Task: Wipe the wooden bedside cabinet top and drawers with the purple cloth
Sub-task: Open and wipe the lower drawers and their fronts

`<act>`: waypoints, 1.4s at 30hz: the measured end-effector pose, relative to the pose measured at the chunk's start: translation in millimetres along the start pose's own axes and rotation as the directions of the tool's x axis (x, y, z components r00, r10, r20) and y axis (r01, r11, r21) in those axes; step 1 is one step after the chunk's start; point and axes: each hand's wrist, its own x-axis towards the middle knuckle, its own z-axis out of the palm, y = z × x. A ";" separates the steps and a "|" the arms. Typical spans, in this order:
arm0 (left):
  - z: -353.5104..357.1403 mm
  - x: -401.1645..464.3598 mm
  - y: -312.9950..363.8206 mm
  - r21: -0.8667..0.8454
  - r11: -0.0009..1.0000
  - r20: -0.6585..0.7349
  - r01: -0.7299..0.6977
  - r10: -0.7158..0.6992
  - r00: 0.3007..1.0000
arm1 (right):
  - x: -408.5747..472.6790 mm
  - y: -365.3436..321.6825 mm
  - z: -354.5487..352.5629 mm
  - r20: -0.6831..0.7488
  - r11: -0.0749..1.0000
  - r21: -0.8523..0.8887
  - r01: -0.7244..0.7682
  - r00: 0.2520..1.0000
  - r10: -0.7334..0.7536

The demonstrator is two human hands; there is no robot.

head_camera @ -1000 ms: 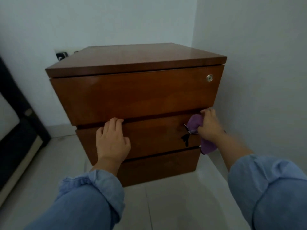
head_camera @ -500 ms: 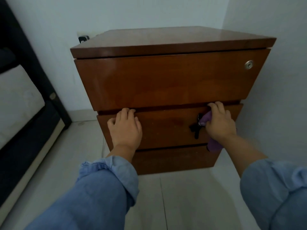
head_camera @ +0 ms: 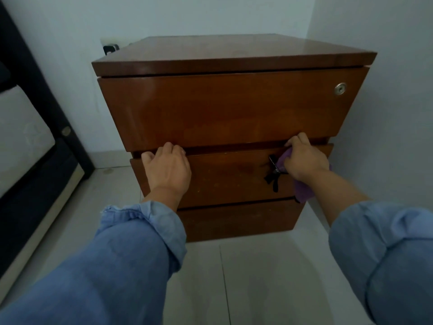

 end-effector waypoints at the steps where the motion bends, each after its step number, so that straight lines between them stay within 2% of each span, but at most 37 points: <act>1: -2.4 2.0 0.3 0.001 1.000 -0.004 0.003 -0.003 1.000 | 0.3 -1.1 -3.1 0.019 1.000 -0.003 -0.001 1.000 0.001; 5: -11.2 7.7 -1.5 0.063 0.998 0.037 -0.016 0.014 0.999 | 0.2 -1.8 -15.2 0.124 0.999 -0.030 -0.028 0.992 0.031; 10: -31.5 6.8 3.0 0.113 0.993 0.095 0.023 -0.034 0.995 | -15.1 5.0 -21.0 0.121 0.999 0.035 0.001 0.993 -0.005; 18: -58.1 -25.8 16.2 0.147 0.989 0.176 -0.019 -0.007 0.984 | -49.5 11.5 -36.3 0.211 0.984 0.158 -0.083 0.976 0.048; 22: -68.6 -35.1 49.1 0.043 0.993 0.243 -0.112 0.098 0.965 | -54.6 21.3 -59.6 0.045 0.891 0.437 -0.128 0.992 0.120; 25: -70.8 -44.0 82.8 -0.093 0.976 0.270 -0.195 0.213 0.939 | -45.9 26.3 -86.6 -0.063 0.830 0.542 -0.129 0.979 0.193; 28: -65.6 -54.3 108.6 -0.170 0.949 0.258 -0.266 0.304 0.917 | -36.8 34.6 -96.7 -0.189 0.884 0.452 -0.117 0.956 0.223; 30: -58.5 -64.1 116.9 -0.198 0.938 0.308 -0.283 0.334 0.891 | -39.0 42.1 -88.3 -0.205 0.933 0.334 -0.136 0.955 0.213; 34: -42.8 -81.5 118.8 -0.179 0.940 0.337 -0.290 0.335 0.880 | -59.7 53.7 -45.4 -0.104 0.989 0.108 -0.104 0.988 0.116; 38: -35.9 -83.6 114.5 -0.134 0.930 0.305 -0.342 0.367 0.879 | -75.5 54.4 -23.4 -0.115 0.996 0.049 -0.080 0.990 0.085; 42: -30.8 -90.1 114.0 -0.143 0.933 0.279 -0.331 0.359 0.891 | -75.2 52.9 -30.1 0.018 0.990 0.057 -0.127 0.992 0.126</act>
